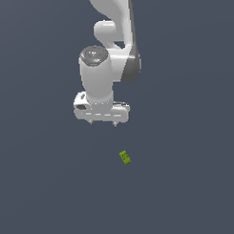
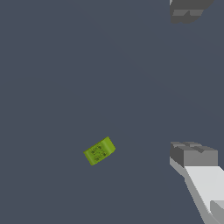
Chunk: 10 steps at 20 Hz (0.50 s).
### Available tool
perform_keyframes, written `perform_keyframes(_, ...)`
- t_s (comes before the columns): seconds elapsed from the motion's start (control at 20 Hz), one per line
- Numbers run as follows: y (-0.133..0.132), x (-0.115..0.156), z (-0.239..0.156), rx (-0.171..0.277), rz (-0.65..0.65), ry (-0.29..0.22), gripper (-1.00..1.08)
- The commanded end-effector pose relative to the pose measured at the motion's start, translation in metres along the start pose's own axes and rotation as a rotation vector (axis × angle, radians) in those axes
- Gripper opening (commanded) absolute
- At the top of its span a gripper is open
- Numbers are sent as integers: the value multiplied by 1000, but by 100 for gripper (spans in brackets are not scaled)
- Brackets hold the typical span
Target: Pick up the object and move it to a goal position.
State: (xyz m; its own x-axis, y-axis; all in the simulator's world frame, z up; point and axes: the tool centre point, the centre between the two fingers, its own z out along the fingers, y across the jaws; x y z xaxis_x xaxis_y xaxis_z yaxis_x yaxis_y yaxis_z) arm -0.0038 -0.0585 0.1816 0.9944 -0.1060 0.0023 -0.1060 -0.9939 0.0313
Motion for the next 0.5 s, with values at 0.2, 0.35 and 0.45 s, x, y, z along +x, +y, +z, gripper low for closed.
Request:
perform_keyframes(0.2, -8, 0, 0, -1, -24, -1, 100)
perform_keyframes(0.35, -22, 0, 0, -2, -63, -3, 100)
perform_keyframes(0.45, -27, -1, 0, -3, -78, -4, 100)
